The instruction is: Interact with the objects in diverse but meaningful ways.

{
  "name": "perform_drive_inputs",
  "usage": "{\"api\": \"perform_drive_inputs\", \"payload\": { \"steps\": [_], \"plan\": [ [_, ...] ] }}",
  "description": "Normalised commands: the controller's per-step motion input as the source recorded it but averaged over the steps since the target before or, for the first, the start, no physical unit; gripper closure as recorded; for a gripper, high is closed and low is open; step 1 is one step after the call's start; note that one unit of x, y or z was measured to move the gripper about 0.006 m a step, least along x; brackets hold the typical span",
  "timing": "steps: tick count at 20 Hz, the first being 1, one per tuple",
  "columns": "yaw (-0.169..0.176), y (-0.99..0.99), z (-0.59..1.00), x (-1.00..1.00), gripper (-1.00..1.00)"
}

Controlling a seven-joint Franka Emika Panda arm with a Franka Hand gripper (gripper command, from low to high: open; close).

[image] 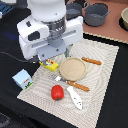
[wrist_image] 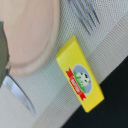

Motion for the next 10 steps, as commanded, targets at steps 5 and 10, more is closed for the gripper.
{"api": "perform_drive_inputs", "payload": {
  "steps": [5,10],
  "plan": [
    [-0.103,-0.56,-0.02,0.48,-1.0],
    [-0.064,-0.72,-0.05,0.22,-1.0]
  ]
}}
